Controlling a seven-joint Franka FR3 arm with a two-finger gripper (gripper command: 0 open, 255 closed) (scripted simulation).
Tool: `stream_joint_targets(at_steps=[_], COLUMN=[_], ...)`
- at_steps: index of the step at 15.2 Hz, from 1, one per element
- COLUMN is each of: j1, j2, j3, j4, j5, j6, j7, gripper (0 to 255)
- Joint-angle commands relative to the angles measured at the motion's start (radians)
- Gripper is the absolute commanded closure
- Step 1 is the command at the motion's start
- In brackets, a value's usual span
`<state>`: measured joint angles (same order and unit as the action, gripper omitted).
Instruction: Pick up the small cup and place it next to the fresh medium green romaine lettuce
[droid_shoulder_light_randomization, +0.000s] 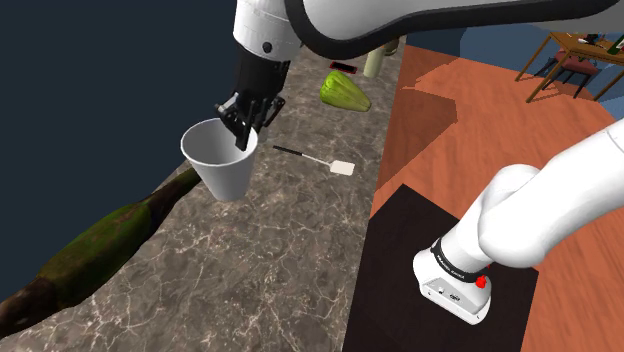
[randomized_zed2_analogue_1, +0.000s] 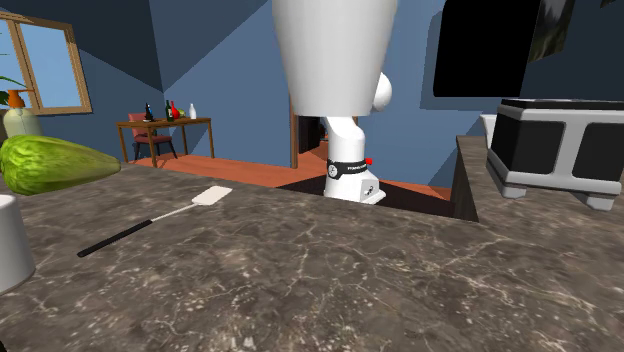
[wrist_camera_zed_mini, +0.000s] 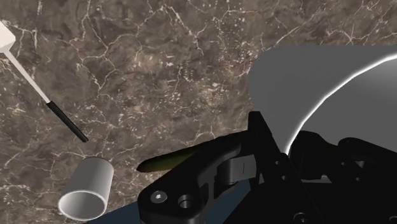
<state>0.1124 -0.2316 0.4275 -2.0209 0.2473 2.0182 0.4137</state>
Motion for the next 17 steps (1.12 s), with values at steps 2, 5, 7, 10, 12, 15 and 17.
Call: stream_joint_targets(at_steps=[2, 5, 7, 10, 12, 15, 17], j1=[-0.026, -0.053, -0.071, -0.099, -0.118, -0.147, -0.166], j2=[-0.007, 0.0, 0.009, 0.031, 0.05, 0.085, 0.113], j3=[-0.052, -0.099, -0.13, -0.173, -0.201, -0.24, -0.265], j4=[-0.007, -0.003, 0.006, 0.027, 0.047, 0.086, 0.117], j5=[0.008, 0.009, 0.008, 0.004, 0.001, -0.003, -0.006], j6=[-0.015, -0.028, -0.037, -0.053, -0.064, -0.082, -0.095], j7=[-0.08, -0.153, -0.2, -0.268, -0.312, -0.376, -0.417], gripper=[255, 255, 255, 255, 255, 255, 255])
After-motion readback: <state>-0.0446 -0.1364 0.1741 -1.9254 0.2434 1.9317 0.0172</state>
